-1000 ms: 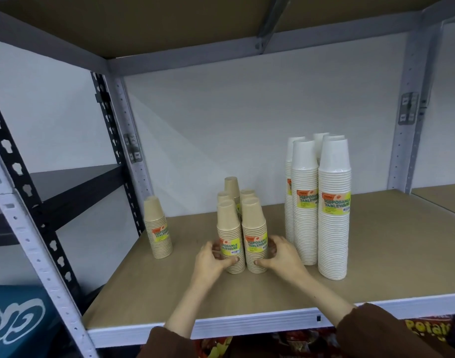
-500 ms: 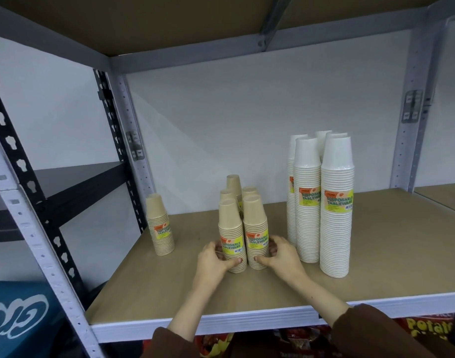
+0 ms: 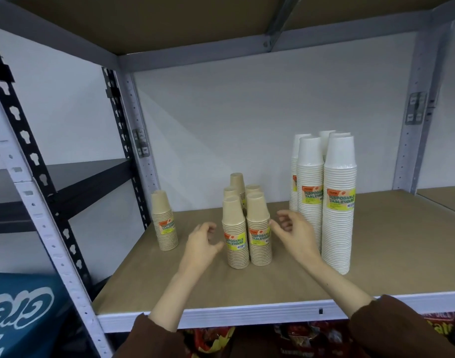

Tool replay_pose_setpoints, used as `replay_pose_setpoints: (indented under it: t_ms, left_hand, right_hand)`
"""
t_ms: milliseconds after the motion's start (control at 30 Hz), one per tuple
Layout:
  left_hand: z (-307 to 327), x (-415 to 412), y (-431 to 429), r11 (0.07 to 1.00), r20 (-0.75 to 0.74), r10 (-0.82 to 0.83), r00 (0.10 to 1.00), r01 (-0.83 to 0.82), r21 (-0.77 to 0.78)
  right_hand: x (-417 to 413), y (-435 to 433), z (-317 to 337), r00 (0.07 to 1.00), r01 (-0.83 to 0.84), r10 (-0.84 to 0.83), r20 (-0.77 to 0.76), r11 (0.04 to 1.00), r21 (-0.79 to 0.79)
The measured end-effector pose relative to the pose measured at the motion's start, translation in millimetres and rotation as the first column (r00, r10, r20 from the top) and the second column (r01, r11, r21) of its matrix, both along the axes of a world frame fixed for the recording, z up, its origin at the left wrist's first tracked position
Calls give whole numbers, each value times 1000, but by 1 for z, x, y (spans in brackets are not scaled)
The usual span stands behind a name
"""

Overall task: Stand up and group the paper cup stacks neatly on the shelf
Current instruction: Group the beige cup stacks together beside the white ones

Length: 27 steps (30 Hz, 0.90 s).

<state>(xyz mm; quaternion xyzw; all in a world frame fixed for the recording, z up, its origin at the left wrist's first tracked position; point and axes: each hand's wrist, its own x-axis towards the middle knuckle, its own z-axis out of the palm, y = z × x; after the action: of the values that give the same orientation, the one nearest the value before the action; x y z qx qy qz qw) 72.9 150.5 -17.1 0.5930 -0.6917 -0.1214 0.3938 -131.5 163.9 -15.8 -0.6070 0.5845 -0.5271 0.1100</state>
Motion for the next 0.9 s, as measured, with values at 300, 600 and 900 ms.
replay_pose_setpoints:
  t_ms: [300,600,900]
  left_hand:
    - [59,39,-5,952,-123,198,973,-220,-213]
    - [80,78,-25,904,-222,336,915,-380,-197]
    - [63,91,-57,905,-236,414,879,-424,7]
  right_hand:
    - [18,-30,89,992,-43,22,-127,985,-166]
    - [28,-100,135,949,-43,92,-302,985,165]
    - [41,-147,136,901,-33,198,-385,918,396]
